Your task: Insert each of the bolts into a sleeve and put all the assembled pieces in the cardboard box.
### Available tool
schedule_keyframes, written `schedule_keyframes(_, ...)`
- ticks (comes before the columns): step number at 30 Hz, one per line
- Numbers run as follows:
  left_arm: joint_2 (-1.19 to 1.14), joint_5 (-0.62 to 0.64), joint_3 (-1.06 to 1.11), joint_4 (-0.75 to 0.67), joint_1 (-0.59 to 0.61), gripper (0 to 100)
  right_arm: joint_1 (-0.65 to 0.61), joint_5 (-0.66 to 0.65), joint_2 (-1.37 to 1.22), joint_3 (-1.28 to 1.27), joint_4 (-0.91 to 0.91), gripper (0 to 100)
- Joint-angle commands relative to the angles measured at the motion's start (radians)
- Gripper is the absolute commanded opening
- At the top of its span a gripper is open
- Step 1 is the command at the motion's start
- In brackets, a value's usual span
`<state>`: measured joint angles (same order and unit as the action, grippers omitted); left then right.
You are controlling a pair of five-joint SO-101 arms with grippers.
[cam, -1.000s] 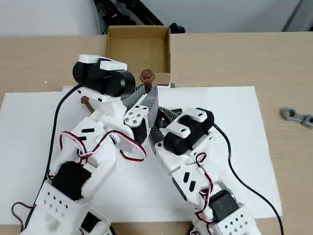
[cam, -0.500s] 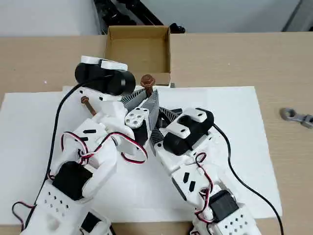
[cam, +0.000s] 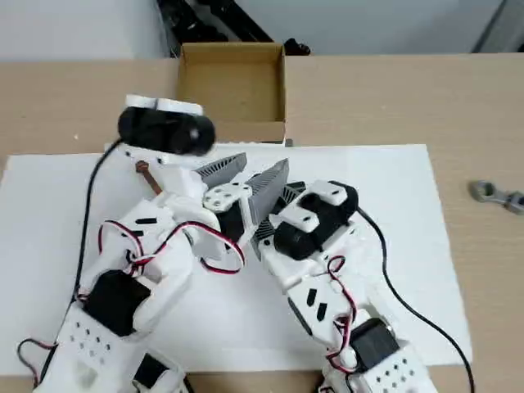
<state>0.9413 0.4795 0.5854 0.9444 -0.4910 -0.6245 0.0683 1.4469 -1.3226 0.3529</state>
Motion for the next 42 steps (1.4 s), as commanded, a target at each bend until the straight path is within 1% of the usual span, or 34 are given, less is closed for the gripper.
schedule_keyframes(1, 0.003, 0.015, -0.074, 0.048, 0.005, 22, 0.015, -0.002, 0.015, 0.025, -0.028, 0.4)
schedule_keyframes(3, 0.005, -0.025, -0.088, 0.075, 0.028, 22, 0.015, -0.023, 0.012, 0.037, -0.025, 0.3)
schedule_keyframes(5, 0.002, -0.069, -0.116, 0.115, 0.078, 19, 0.03, -0.021, -0.012, 0.061, -0.019, 0.3)
schedule_keyframes(8, -0.003, -0.126, -0.136, 0.158, 0.193, 10, 0.079, -0.02, -0.12, 0.118, -0.027, 0.2)
schedule_keyframes(10, -0.003, -0.187, -0.134, 0.163, 0.275, 1, 0.104, -0.017, -0.231, 0.176, -0.028, 0.2)
schedule_keyframes(11, -0.003, -0.215, -0.125, 0.164, 0.31, 0, 0.107, -0.017, -0.289, 0.207, -0.028, 0.2)
schedule_keyframes(15, -0.003, -0.242, -0.101, 0.163, 0.416, 1, 0.113, -0.026, -0.519, 0.324, -0.099, 0.3)
schedule_keyframes(21, -0.003, -0.252, -0.021, 0.157, 0.583, 1, 0.117, -0.034, -0.928, 0.568, -0.111, 0.3)
schedule_keyframes(23, -0.003, -0.285, -0.015, 0.163, 0.634, 1, 0.13, -0.031, -1.064, 0.666, -0.113, 0.3)
schedule_keyframes(25, -0.005, -0.325, 0.002, 0.183, 0.644, 1, 0.15, -0.031, -1.185, 0.772, -0.111, 0.3)
schedule_keyframes(28, -0.005, -0.417, 0.027, 0.238, 0.644, 1, 0.179, -0.031, -1.334, 0.948, -0.107, 0.3)
schedule_keyframes(32, -0.003, -0.443, 0.051, 0.273, 0.677, 1, 0.199, -0.032, -1.478, 1.157, -0.101, 0.3)
schedule_keyframes(36, -0.003, -0.483, 0.071, 0.275, 0.701, 1, 0.209, -0.032, -1.593, 1.349, -0.028, 0.4)
schedule_keyframes(40, -0.003, -0.482, 0.094, 0.272, 0.701, 1, 0.225, -0.034, -1.732, 1.51, 0.008, 0.6)
schedule_keyframes(42, -0.003, -0.474, 0.097, 0.275, 0.7, 1, 0.234, -0.034, -1.81, 1.574, 0.01, 3.2)
